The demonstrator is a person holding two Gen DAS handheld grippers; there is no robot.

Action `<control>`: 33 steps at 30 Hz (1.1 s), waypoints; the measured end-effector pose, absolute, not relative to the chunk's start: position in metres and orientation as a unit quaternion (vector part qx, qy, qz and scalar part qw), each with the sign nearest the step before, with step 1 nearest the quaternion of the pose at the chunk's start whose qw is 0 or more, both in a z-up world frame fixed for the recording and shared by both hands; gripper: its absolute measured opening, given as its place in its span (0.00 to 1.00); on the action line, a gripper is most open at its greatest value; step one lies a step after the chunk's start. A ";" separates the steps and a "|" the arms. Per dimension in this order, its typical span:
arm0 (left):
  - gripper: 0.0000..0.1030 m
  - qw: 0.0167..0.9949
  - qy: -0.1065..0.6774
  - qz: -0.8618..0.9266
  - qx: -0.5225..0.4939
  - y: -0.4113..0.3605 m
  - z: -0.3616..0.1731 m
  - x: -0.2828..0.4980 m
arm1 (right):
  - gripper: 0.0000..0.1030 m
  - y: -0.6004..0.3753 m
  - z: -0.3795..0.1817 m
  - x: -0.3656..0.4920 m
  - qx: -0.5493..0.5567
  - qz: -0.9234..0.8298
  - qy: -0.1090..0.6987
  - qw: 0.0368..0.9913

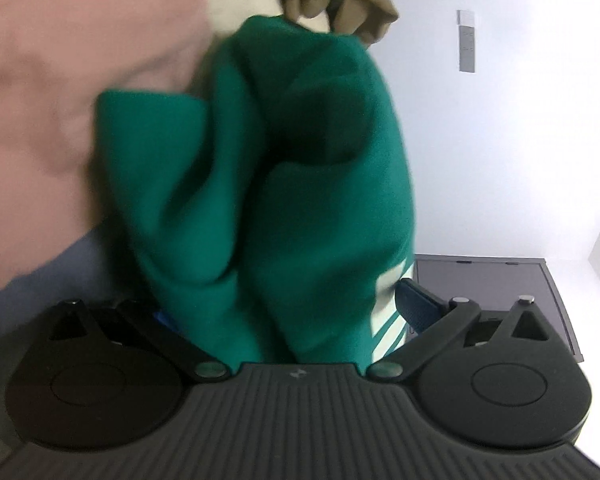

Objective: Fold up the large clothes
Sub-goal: 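Lift the green sweatshirt bundle and fold it over with both grippers, then lower the folded bundle onto the bed with both grippers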

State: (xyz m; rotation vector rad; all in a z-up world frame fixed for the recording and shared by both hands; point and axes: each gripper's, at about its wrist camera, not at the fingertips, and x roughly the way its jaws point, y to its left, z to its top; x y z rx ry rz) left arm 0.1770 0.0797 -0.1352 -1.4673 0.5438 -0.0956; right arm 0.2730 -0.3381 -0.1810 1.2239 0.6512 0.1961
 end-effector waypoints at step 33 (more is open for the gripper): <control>0.50 0.793 0.250 0.004 -0.556 0.058 -0.116 0.186 | 0.35 -0.316 -0.124 0.341 0.431 0.112 0.307 0.841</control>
